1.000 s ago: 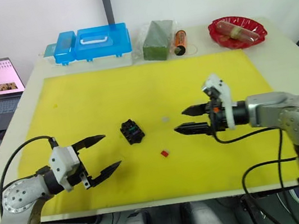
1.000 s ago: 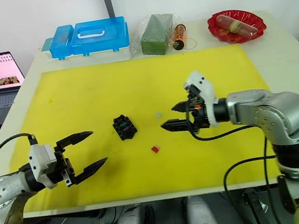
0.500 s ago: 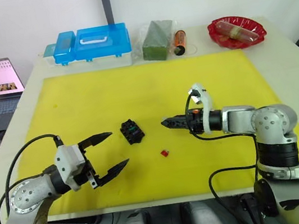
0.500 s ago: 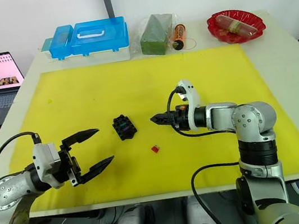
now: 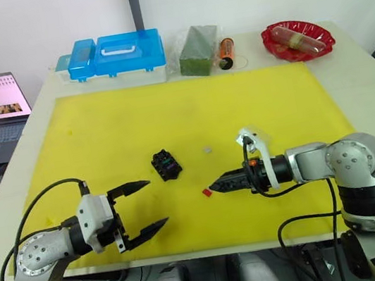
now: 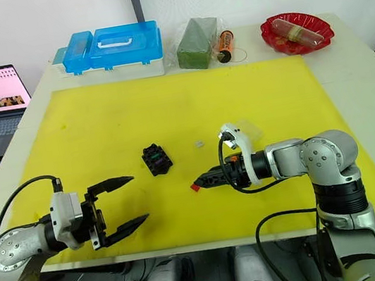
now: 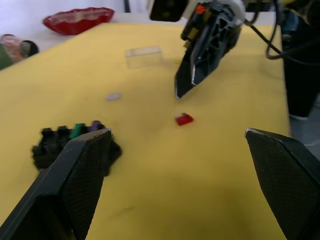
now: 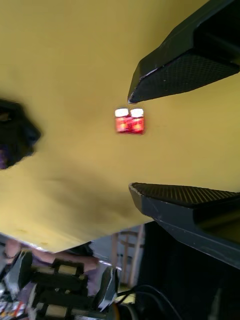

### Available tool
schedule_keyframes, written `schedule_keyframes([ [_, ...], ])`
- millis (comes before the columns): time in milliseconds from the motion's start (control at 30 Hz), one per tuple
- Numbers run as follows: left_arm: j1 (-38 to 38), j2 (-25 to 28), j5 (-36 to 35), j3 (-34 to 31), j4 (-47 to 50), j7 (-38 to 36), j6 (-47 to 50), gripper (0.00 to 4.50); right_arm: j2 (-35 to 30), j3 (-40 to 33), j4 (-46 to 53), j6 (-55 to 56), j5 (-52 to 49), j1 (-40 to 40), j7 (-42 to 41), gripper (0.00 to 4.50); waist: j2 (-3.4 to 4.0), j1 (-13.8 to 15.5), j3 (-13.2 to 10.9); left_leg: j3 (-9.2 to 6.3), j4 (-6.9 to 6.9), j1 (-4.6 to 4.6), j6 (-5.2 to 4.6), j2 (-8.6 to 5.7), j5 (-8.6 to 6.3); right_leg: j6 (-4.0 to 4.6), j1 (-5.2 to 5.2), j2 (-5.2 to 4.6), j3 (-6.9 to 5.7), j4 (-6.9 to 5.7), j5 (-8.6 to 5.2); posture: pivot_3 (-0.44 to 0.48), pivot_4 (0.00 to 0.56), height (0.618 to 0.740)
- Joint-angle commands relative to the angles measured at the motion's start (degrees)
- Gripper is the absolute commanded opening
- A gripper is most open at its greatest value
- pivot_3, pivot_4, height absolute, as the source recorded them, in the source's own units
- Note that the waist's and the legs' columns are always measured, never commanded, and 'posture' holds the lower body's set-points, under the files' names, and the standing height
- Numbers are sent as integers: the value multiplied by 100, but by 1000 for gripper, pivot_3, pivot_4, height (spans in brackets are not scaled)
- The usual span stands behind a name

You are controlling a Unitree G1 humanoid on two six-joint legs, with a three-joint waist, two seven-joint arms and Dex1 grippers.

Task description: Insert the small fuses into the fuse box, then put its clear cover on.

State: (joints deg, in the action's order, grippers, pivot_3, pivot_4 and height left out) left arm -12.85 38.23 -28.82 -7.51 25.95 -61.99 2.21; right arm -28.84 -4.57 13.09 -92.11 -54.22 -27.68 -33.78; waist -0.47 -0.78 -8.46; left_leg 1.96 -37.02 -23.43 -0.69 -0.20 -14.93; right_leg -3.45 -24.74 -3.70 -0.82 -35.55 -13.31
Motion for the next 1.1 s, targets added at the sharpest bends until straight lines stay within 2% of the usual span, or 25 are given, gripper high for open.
schedule_keyframes([
  [33, 18, 48, -77, 17, 198, -81, -98, 4500, -39, 288, -115, -6, -96, -60, -263, 2620, 0, 0, 0, 0, 0, 0, 0, 0, 0, 0, 0, 0, 0, 0, 0, 0, 150, 740],
  [400, -83, 32, -62, 79, 368, -113, -97, 4500, 14, 915, -684, 505, 286, -158, -585, 2620, -3, -7, 2, 0, 0, 2, -1, 2, 0, -1, 1, 5, -1, 0, 0, 0, 150, 740],
  [733, -110, 0, -34, 197, 489, -23, -89, 4500, 343, 577, -1363, 547, 449, -337, -435, 2620, -6, -24, 3, 0, 0, 6, -1, 6, 0, -1, 5, 10, 0, -1, 0, 0, 150, 740],
  [1100, -87, 8, -54, 206, 423, -4, -126, 4500, 630, 579, -1528, 631, 556, -336, -412, 2620, -5, -45, 4, -1, 1, 10, -1, 9, 0, 0, 6, 10, 0, -2, 0, 0, 150, 740],
])
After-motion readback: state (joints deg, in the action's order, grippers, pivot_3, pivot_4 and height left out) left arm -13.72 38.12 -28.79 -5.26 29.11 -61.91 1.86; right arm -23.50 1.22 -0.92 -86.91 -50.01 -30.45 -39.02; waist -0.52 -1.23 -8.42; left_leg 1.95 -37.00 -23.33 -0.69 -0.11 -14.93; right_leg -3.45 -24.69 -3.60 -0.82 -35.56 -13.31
